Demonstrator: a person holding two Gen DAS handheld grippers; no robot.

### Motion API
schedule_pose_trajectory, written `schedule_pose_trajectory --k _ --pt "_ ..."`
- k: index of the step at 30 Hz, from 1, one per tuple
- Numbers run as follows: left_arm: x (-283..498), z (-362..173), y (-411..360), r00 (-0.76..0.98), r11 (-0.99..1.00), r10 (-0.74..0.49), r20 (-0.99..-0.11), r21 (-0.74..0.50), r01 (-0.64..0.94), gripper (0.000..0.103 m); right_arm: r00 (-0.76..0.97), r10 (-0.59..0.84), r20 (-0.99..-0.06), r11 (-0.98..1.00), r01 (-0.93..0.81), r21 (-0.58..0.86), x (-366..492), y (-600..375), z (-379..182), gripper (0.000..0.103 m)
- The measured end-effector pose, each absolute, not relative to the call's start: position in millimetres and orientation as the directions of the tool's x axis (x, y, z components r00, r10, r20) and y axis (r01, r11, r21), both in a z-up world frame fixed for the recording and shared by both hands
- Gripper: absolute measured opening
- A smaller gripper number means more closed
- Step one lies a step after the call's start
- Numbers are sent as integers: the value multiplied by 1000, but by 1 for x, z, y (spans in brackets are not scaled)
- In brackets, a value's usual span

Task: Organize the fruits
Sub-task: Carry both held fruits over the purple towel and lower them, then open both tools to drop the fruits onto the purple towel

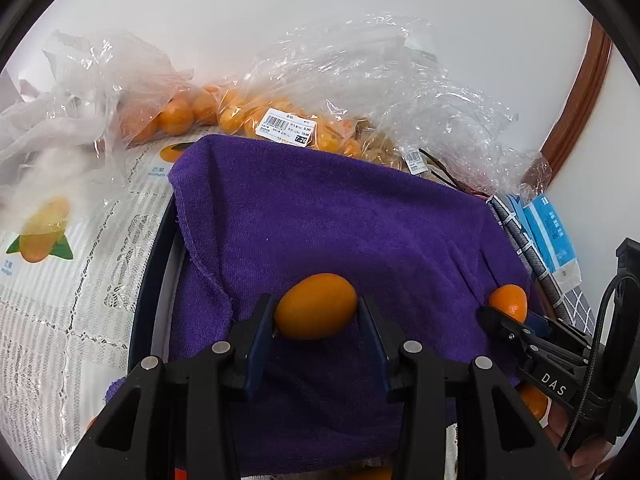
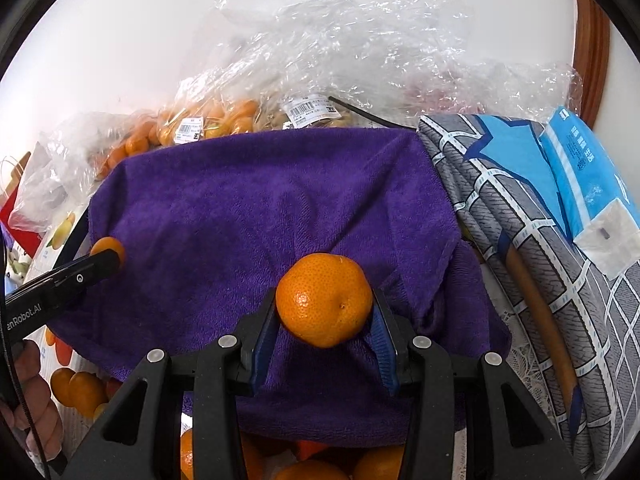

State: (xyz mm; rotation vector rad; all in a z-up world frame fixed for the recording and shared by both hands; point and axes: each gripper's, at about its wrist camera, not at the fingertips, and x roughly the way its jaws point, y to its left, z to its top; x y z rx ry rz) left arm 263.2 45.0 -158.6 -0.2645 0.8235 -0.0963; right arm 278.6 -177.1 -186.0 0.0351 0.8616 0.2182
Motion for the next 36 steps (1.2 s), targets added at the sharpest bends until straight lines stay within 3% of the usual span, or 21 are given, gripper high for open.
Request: schedule_pose_trajectory --k 10,16,21,27,36 --pt "264 -161 42 674 969 -173 -718 -246 -13 40 630 214 -746 975 -179 129 279 -177 -186 45" --pt "264 -162 42 671 969 -174 -720 -247 -13 40 647 237 -724 971 -181 156 275 -180 -178 59" --pt "263 -159 43 678 967 -182 -712 -256 -10 40 671 216 -710 976 -164 142 269 -179 -172 61" --pt "257 -152 48 702 957 -203 -683 -290 -5 51 694 196 -693 981 -140 137 266 -183 -168 61" --pt "246 -140 47 761 965 -168 -627 -264 -5 51 755 174 -632 984 -103 147 256 -196 -153 61"
